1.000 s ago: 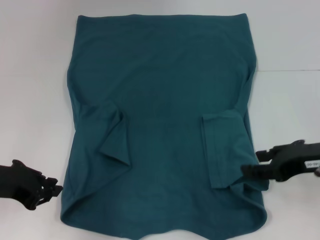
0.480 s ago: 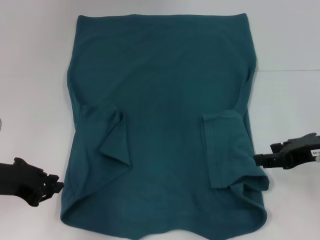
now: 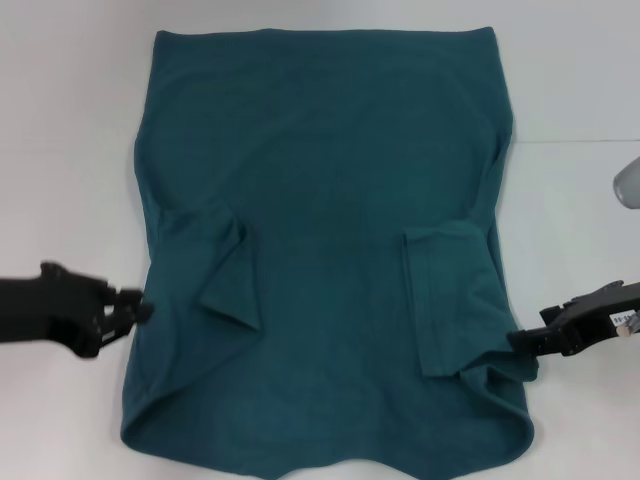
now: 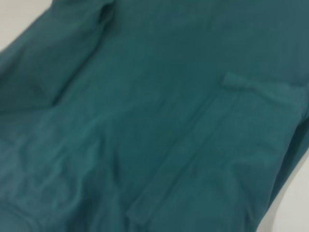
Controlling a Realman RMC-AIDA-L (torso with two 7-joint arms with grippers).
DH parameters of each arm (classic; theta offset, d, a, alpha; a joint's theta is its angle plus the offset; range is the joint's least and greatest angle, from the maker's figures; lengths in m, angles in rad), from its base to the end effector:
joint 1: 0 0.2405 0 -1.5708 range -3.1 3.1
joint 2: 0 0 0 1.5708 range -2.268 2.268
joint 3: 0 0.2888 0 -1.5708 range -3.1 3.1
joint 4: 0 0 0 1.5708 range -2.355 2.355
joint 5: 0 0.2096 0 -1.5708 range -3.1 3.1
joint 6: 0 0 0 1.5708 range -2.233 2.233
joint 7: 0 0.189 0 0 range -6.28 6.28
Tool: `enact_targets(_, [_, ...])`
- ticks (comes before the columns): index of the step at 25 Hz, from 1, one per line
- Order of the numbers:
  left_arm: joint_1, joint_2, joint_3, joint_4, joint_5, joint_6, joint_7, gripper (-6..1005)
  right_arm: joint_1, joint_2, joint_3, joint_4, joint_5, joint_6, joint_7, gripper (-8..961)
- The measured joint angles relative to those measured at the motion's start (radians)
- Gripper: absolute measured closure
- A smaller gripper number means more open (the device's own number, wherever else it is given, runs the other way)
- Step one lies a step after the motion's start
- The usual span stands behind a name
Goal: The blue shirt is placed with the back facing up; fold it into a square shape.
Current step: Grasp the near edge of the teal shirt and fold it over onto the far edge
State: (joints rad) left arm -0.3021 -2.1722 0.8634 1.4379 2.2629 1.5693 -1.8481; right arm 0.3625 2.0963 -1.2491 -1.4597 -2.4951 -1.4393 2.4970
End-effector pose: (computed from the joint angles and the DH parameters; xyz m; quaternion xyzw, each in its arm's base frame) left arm -0.2795 0.3390 0.0054 -0.9391 -0.2463 -0.0494 0.2346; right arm 0.2713 0.3606 -0.0254 -0.8849 0.3963 -0.0683 0.2349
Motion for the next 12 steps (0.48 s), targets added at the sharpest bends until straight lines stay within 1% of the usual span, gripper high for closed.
enact_targets(3, [0.002,0.003,-0.052,0.000,-0.111,0.026,0.048,832,0.005,0.000,-0.008,0.001,-0.021,-0.001,0.016,341])
enact_targets(5, [0.007,0.004,-0.089,-0.001,-0.209,0.056,0.084,835,0.006,0.001,-0.009,0.002,-0.030,-0.003,0.027,341])
enact_targets(6, [0.009,0.004,-0.096,-0.003,-0.241,0.069,0.094,837,0.006,0.001,-0.010,0.002,-0.032,-0.005,0.030,342])
enact_targets(10, [0.020,0.004,-0.119,-0.022,-0.444,0.134,0.140,856,0.007,0.001,-0.012,0.001,-0.035,-0.018,0.038,342])
enact_targets(12, [0.018,0.004,-0.121,-0.038,-0.500,0.152,0.149,879,0.006,0.001,-0.017,0.001,-0.039,-0.020,0.044,342])
